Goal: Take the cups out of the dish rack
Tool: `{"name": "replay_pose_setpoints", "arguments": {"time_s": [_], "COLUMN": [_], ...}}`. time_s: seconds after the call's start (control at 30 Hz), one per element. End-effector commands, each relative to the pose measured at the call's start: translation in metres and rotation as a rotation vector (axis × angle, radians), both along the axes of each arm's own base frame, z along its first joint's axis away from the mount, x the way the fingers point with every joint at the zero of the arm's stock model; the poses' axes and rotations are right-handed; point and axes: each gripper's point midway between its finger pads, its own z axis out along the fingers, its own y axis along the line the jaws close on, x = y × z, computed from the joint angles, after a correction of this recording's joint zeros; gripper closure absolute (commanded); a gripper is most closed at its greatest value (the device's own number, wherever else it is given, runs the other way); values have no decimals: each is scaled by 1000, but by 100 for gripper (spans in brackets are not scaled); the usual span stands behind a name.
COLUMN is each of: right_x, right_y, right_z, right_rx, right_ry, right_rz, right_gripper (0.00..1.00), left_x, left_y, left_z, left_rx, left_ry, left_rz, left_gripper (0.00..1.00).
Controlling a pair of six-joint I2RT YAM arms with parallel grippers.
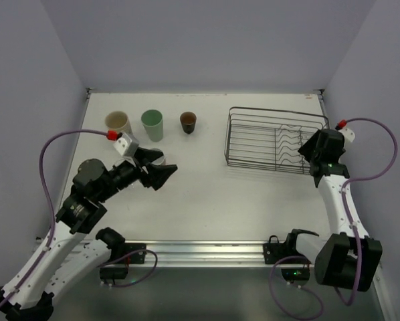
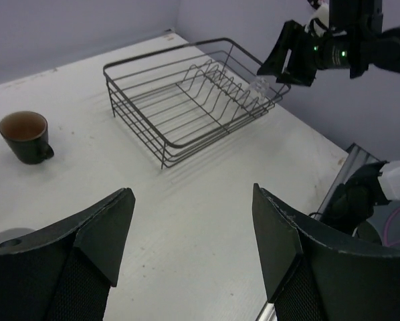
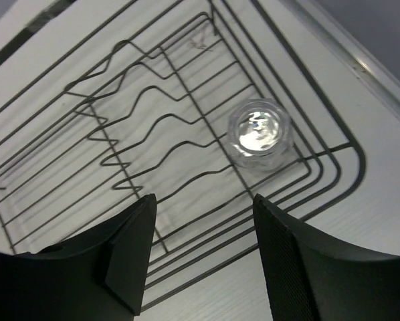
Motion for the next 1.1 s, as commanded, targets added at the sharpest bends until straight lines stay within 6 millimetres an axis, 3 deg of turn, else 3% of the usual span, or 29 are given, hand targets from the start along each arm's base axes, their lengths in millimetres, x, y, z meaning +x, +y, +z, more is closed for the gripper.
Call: {"name": "replay_pose_setpoints", "arguments": {"time_s": [0.0, 0.2, 0.4, 0.77, 0.87, 0.97, 1.07], "right_x": [-5, -8, 14, 41, 44, 47, 48], "right_y": [-31, -47, -53, -61, -60, -61, -63], "right_z": [15, 11, 4, -51, -60, -61, -53], "right_rx": [-86, -115, -98, -22, -6, -8, -16], "right_ry": [51, 141, 197, 325, 323, 316, 291], "right_rz": [-111, -136, -113, -141, -145, -146, -147], "right_gripper": [36, 30, 25, 22, 24, 35, 54], "left_x": [-27, -47, -55, -52, -49, -48, -46], "left_y": [-19, -14, -8, -9, -9, -11, -12], "left_z": [-24, -23, -18, -22, -25, -27, -30], "left_rx": [-7, 17, 9, 23, 32, 40, 49], "left_ry": [-2, -57, -82, -72, -66, -57, -48], "left_rz": [-153, -138, -121, -109, -98, -99, -96], "left_gripper": [23, 22, 22, 22, 22, 22, 22]}}
